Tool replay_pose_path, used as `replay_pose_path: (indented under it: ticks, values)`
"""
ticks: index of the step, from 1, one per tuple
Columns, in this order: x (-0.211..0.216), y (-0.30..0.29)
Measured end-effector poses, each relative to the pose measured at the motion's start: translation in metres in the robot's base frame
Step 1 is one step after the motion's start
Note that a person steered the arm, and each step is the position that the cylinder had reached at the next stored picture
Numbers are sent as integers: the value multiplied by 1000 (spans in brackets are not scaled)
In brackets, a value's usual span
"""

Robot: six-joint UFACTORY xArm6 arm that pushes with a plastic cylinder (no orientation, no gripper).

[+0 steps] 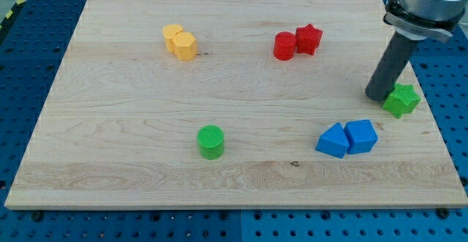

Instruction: Nudge the green circle a bit up

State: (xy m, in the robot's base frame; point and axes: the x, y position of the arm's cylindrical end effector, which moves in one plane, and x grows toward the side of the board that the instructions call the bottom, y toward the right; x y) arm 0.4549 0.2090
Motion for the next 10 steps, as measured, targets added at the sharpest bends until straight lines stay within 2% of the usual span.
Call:
replay_pose_path:
  ticks: [2, 4, 7, 9, 10]
  values:
    - [-14, -122]
    - [-14, -134]
    - [-17, -298]
    - [34, -354]
    - [102, -347]
